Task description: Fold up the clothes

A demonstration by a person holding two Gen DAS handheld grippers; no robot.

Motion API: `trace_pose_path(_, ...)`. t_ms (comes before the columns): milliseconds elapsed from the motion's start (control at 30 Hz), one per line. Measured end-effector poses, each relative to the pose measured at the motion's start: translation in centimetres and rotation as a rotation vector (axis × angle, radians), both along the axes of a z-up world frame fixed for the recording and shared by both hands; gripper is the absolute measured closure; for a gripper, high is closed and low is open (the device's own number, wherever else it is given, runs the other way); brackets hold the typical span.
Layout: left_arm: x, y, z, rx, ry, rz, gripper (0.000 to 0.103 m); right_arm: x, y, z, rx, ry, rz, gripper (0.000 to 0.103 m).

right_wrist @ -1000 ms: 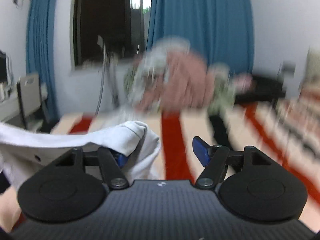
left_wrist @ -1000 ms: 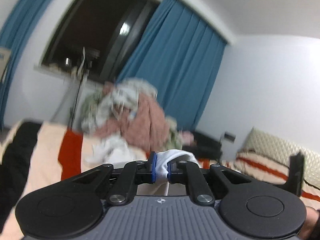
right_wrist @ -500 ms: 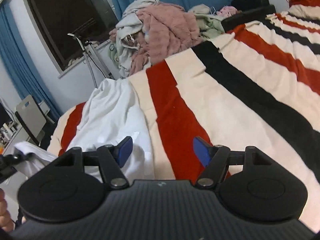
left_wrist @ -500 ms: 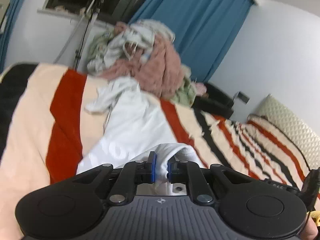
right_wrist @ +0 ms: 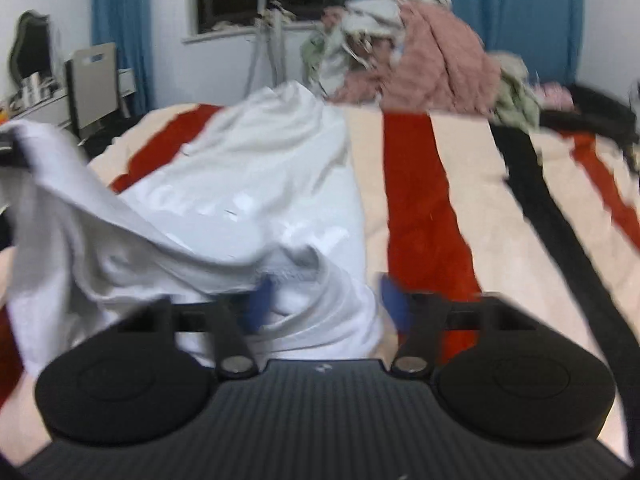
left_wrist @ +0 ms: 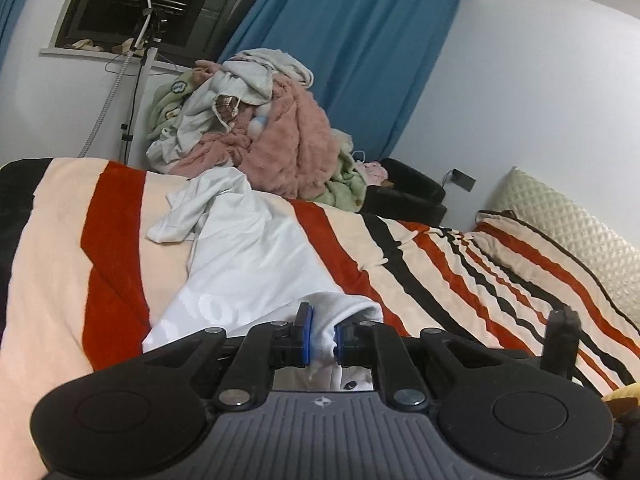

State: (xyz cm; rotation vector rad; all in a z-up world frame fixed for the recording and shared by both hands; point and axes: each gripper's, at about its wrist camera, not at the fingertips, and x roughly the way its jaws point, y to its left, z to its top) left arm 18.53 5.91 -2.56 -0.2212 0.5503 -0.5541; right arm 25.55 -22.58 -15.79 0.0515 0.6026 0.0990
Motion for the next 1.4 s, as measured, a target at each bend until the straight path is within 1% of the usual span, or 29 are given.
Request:
trace_pose_path(33,0.0,0.0,-0.1,0.011,0.009,0.016,0.091,0.1,-0.6,-0.1,0.040,0.006,-0.021,0.095)
trace_pose_path(100,0.3,0.1,-0.4,0.033,0.030,0.055,0.090,-0.9,-1.4,0.6,0.113,-0.047,-0.040,0.096)
trace_pose_path(167,0.7,0.2,-1.0,0.056,0.055,0.095,0.087,-2.5,-1.3,2.1,0.130,-0.146,-0.023,0.096)
trace_pose_path(200,1.0,0.2,-1.3,0.065,0.072,0.110,0.083,-3.6,-1.0,3.0,0.130,-0.206,-0.008,0.096)
trace_pose_path(233,1.4,0.2,-1.7,0.074,0.088,0.125,0.077,-4.6,-0.7,3.7,0.132,-0.263,0.007,0.096)
trace_pose_path(267,1.6,0.2,-2.0,0.090,0.098,0.137,0.073,-5.6,-0.4,4.3,0.136,-0.308,0.023,0.096)
trace_pose_path(300,1.8,0.0,-2.1,0.118,0.094,0.142,0.063,-6.6,-0.1,4.9,0.142,-0.348,0.039,0.096)
trace_pose_path(333,1.8,-0.1,-2.2,0.146,0.087,0.148,0.051,-7.1,0.1,5.2,0.152,-0.368,0.053,0.096)
trace_pose_path(367,1.7,-0.2,-2.1,0.173,0.069,0.157,0.048,-7.6,0.2,5.5,0.160,-0.377,0.063,0.096)
trace_pose_path(433,1.3,-0.5,-1.9,0.225,0.031,0.170,0.034,-8.3,0.5,5.6,0.165,-0.380,0.067,0.096)
trace_pose_path(467,0.9,-0.6,-1.6,0.247,0.005,0.165,0.029,-8.5,0.7,5.6,0.168,-0.381,0.070,0.096)
trace_pose_path(500,0.4,-0.9,-1.3,0.270,-0.026,0.158,0.021,-8.6,0.6,5.6,0.175,-0.381,0.073,0.096)
trace_pose_path(567,-0.8,-1.8,-0.9,0.324,-0.116,0.124,0.020,-8.8,0.6,5.6,0.189,-0.380,0.079,0.096)
trace_pose_path(600,-1.2,-2.4,-1.0,0.351,-0.149,0.111,0.017,-8.8,0.6,5.6,0.196,-0.380,0.082,0.096)
trace_pose_path(667,-1.6,-3.8,-1.3,0.408,-0.197,0.105,0.017,-9.0,0.5,5.6,0.210,-0.380,0.088,0.096)
trace_pose_path(733,-1.2,-5.1,-2.0,0.449,-0.208,0.129,0.017,-9.2,0.5,5.6,0.222,-0.381,0.094,0.096)
trace_pose_path(800,-0.5,-5.8,-2.3,0.466,-0.208,0.196,0.017,-9.5,0.8,5.7,0.216,-0.389,0.106,0.096)
trace_pose_path(833,-0.4,-5.6,-2.2,0.446,-0.204,0.244,0.017,-9.6,1.0,5.7,0.217,-0.390,0.111,0.096)
trace_pose_path(867,-0.2,-5.1,-2.0,0.409,-0.188,0.291,0.017,-9.6,1.0,5.7,0.216,-0.391,0.112,0.096)
trace_pose_path(967,-0.1,-2.6,-0.8,0.264,-0.121,0.429,0.017,-9.6,1.1,5.5,0.192,-0.384,0.094,0.096)
trace_pose_path(1033,-0.5,-0.9,0.1,0.189,-0.093,0.490,0.017,-9.5,1.2,5.3,0.173,-0.378,0.074,0.096)
trace_pose_path(1100,-1.2,0.5,0.7,0.127,-0.045,0.502,0.017,-9.4,1.1,5.3,0.169,-0.376,0.051,0.096)
trace_pose_path(1233,-3.8,2.0,1.5,0.058,0.013,0.440,0.016,-9.6,0.9,5.4,0.159,-0.389,0.009,0.096)
trace_pose_path(1300,-5.1,2.2,1.7,0.069,0.006,0.409,0.016,-9.9,0.7,5.5,0.162,-0.399,-0.011,0.096)
trace_pose_path(1400,-5.8,1.9,1.7,0.087,0.006,0.397,0.016,-10.5,0.5,5.9,0.172,-0.431,-0.026,0.096)
